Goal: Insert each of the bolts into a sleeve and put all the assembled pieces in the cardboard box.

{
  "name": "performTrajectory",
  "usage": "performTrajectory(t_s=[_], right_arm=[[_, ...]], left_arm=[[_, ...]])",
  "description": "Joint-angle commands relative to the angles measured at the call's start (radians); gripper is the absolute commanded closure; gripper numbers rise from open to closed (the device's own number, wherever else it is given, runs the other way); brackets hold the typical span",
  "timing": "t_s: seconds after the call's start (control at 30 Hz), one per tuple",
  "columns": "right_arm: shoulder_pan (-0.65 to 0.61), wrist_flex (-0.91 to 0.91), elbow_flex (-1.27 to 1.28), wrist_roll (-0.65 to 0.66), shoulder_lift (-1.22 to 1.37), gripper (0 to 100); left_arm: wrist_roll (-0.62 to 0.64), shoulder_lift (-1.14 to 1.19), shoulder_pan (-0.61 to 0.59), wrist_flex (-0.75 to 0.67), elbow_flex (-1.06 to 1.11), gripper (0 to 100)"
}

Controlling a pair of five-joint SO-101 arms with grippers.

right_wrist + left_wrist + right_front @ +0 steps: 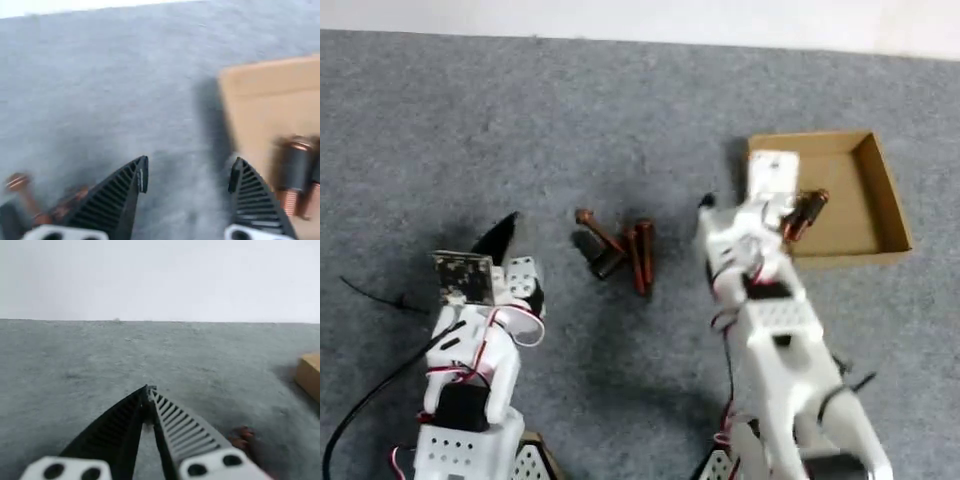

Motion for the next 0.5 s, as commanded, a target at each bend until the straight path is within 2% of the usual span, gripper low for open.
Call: performTrajectory(t_s=[0.0,0.17,0.23,0.4,0.47], right_arm=[[-0.105,0.012,0.082,0.009,-0.186,76.1],[-0.240,0.027,0.151,0.011,-0.214,76.1],[-0.291,0.107,0.145,0.006,-0.193,76.1],[-0.440,0.252,-0.039,0.002,-0.079,76.1],[-0.489,0.289,-0.130,-0.043,0.004,76.1]], left_arm=[[0.000,-0.016,-0.101,0.000,0.010,99],[0.000,-0.012,-0.119,-0.035,0.019,99],[0.000,-0.012,-0.122,-0.046,0.019,99],[0.000,-0.012,-0.183,-0.051,0.019,99],[0.000,-0.012,-0.189,-0.051,0.019,99]])
